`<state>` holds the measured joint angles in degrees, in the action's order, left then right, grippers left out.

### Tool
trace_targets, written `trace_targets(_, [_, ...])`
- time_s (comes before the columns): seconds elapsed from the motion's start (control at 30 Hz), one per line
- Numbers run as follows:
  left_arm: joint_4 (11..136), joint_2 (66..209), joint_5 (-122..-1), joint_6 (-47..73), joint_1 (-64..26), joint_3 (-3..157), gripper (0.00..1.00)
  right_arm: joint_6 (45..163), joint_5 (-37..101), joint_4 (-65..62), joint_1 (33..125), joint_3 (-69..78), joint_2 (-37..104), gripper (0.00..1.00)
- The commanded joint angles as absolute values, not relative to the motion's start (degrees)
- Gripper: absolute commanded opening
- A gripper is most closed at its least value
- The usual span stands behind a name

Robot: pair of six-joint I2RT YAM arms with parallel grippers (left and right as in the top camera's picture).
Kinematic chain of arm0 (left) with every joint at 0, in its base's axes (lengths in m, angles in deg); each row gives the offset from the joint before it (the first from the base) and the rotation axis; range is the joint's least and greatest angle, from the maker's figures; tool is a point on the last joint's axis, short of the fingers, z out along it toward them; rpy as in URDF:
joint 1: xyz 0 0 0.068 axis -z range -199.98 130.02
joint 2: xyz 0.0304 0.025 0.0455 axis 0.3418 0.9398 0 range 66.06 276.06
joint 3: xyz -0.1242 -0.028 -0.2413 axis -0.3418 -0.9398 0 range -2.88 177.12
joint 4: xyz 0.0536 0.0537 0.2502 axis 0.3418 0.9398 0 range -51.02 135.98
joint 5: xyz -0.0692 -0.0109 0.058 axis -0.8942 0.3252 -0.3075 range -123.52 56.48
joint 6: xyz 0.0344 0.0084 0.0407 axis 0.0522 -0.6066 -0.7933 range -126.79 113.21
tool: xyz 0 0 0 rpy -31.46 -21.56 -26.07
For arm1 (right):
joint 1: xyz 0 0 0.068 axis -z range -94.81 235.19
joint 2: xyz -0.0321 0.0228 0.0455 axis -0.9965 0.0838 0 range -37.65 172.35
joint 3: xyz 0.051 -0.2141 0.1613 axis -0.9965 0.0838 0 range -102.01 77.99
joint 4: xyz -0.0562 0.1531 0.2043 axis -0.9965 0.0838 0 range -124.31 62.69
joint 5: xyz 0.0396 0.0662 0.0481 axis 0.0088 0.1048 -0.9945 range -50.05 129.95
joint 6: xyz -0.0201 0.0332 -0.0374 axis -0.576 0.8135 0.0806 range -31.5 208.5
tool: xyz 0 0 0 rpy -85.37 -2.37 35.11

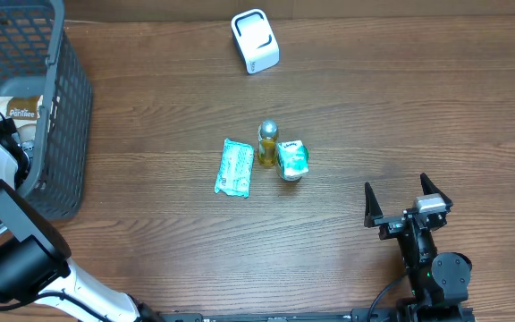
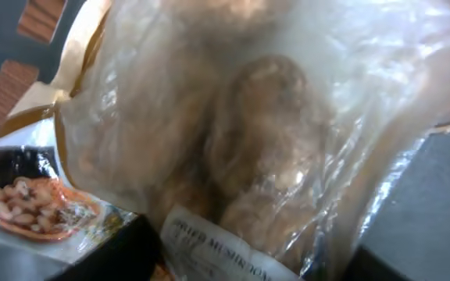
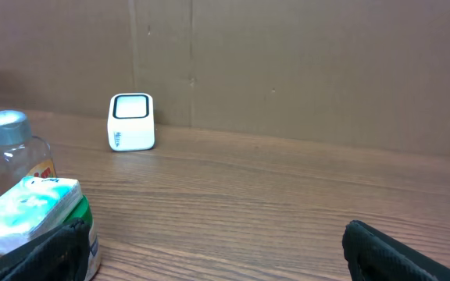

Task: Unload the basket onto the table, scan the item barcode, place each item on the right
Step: 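Reach into the basket and grasp the clear bag of snacks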

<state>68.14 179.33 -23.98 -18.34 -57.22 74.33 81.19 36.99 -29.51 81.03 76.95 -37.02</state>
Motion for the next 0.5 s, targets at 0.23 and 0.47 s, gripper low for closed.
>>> trace_targets(0.23, [69.13,181.80,-24.83,-13.23,-57.46,74.49,0.04,81.12,37.32,-29.66,81.20,77.54,-37.48,1.00])
trace_targets(0.47, [72.36,177.26,-26.14,-6.65,-56.65,79.30,0.04,81.12,37.32,-29.66,81.20,77.54,-37.48,1.00])
